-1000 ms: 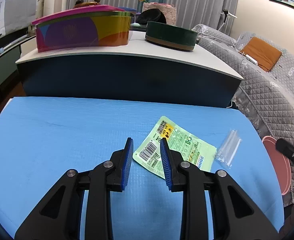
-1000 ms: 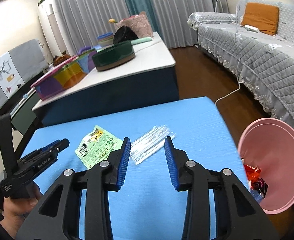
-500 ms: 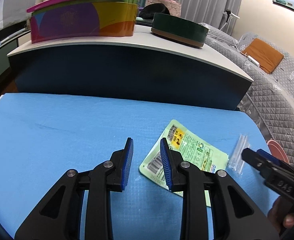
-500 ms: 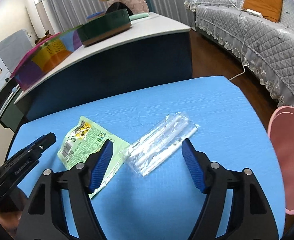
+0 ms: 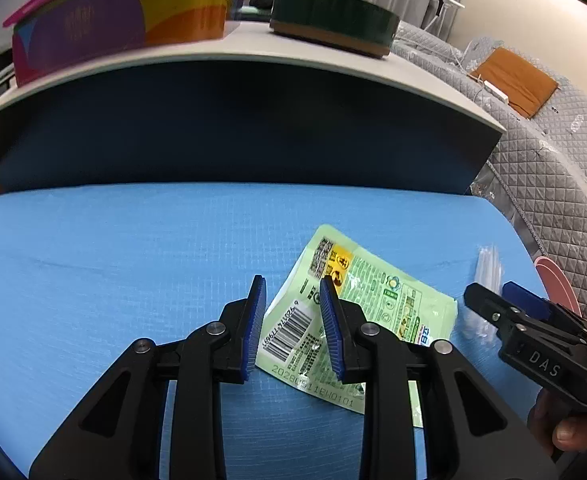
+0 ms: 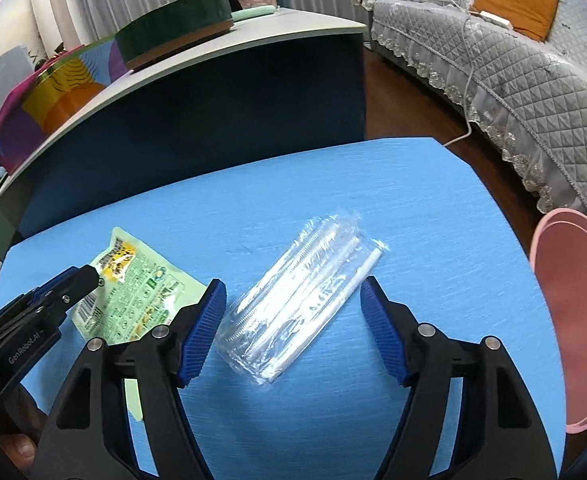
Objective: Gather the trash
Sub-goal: 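Grasp the green printed wrapper with the left tool while the right tool grasps the clear plastic sleeve, then carry the green wrapper and plastic sleeve over the pink bin with both tools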
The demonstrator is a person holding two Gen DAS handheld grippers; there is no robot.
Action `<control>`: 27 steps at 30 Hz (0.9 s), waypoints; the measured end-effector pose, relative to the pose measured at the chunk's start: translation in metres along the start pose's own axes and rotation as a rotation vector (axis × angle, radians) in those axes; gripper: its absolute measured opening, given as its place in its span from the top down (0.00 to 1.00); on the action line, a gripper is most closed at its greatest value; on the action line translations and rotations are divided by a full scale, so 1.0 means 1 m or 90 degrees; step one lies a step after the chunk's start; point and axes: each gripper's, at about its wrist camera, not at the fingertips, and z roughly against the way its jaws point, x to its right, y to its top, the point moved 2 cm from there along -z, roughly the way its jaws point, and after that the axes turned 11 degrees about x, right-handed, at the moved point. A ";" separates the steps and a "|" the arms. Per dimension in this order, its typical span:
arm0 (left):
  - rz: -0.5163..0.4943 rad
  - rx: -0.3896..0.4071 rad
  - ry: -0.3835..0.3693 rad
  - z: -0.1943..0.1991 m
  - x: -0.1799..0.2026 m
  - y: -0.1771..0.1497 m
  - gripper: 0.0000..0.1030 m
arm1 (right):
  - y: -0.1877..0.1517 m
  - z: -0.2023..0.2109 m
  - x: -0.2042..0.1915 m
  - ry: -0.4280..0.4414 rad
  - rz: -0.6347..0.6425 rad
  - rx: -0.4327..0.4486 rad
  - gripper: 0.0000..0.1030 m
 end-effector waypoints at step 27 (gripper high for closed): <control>-0.019 0.043 -0.019 0.067 0.021 0.001 0.98 | -0.001 0.092 0.030 0.023 0.056 0.057 0.92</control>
